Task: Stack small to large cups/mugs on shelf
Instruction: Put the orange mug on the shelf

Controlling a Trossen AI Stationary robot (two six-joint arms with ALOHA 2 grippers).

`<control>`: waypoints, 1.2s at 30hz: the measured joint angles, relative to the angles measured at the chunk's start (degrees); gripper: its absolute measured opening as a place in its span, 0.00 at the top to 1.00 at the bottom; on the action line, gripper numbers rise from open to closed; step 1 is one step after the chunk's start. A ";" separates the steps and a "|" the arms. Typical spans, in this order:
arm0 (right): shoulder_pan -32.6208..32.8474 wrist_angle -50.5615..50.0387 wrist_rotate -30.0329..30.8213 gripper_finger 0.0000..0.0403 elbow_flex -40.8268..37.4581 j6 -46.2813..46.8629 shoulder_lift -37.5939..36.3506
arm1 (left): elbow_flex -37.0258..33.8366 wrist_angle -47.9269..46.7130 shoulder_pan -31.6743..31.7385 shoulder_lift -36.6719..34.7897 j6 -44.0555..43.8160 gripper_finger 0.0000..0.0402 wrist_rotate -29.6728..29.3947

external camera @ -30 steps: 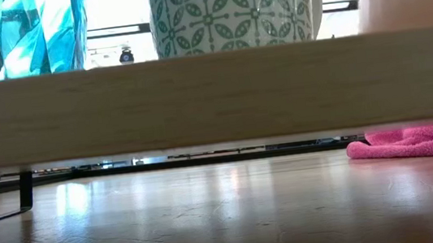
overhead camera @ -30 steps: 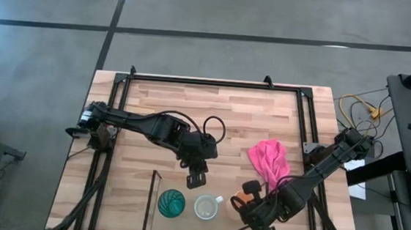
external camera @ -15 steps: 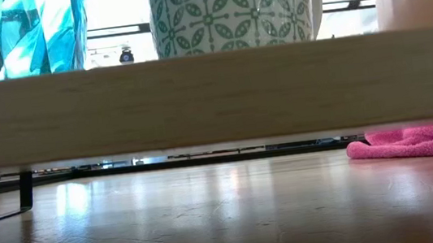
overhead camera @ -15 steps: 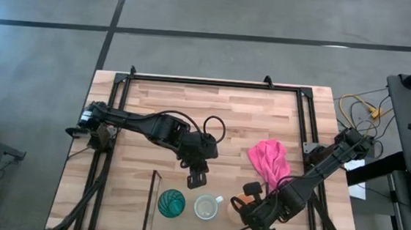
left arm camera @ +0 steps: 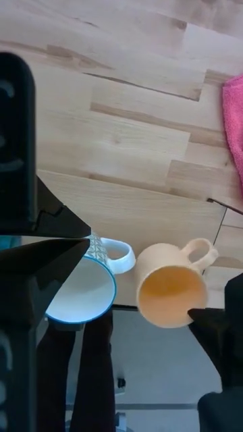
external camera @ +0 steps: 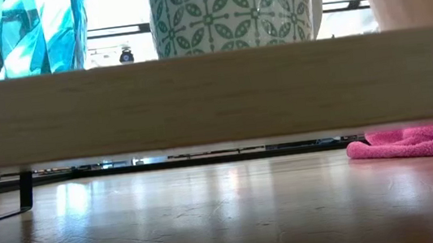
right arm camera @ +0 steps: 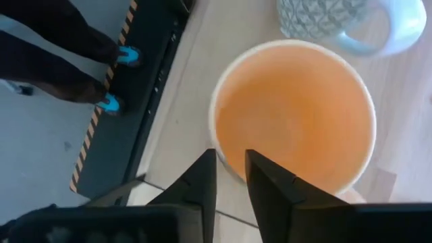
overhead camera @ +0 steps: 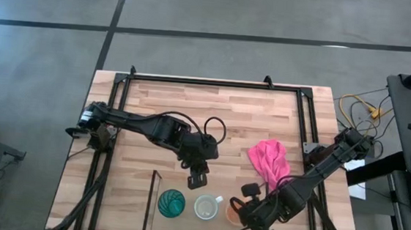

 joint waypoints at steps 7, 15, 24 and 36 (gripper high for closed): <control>0.00 0.74 0.00 0.83 0.00 0.45 0.00 | -0.53 0.40 0.00 0.00 0.00 1.00 0.02; 0.00 1.67 0.66 0.84 -0.16 5.02 0.11 | -0.60 0.40 0.02 0.00 0.00 1.00 0.04; -0.16 4.98 0.49 0.89 -0.19 5.64 5.02 | -0.53 0.43 -0.02 0.00 0.00 1.00 0.28; -0.65 4.67 3.06 0.98 0.04 8.24 5.09 | -0.51 0.37 -0.02 0.00 1.73 1.00 0.42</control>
